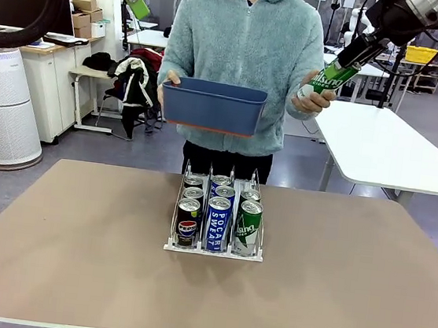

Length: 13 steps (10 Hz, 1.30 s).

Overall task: Fill the beverage cans into the dispenser.
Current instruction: Place the picked Sprite in the line of the Automatic Can Dispenser with the same cans.

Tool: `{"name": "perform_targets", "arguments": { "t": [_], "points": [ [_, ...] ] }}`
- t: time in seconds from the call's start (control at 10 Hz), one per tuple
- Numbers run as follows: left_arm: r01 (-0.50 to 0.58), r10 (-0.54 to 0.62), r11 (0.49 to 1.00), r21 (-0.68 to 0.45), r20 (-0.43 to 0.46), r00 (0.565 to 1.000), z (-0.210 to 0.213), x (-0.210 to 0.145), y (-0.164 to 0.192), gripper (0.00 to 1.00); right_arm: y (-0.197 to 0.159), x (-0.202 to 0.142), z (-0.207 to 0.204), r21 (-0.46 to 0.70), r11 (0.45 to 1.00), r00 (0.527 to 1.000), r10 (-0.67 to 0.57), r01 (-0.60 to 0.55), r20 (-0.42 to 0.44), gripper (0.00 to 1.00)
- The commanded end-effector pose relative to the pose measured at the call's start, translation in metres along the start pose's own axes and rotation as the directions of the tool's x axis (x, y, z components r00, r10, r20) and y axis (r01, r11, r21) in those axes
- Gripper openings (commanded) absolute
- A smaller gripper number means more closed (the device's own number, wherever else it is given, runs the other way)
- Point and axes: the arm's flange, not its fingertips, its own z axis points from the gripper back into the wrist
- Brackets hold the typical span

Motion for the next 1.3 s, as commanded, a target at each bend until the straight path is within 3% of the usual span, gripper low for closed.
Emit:
{"name": "perform_targets", "arguments": {
  "t": [0.0,1.2],
  "points": [
    [0.011,-0.011,1.000,0.005,0.004,1.000,-0.0012,-0.0050,0.0010,1.00,-0.0012,0.0006,0.0004,-0.010,1.000,1.000,-0.011,0.011,0.009,0.38],
    [0.011,-0.011,1.000,0.005,0.004,1.000,-0.0012,-0.0050,0.0010,1.00,-0.0012,0.0006,0.0004,-0.010,1.000,1.000,-0.011,0.011,0.009,0.38]
  ]
}}
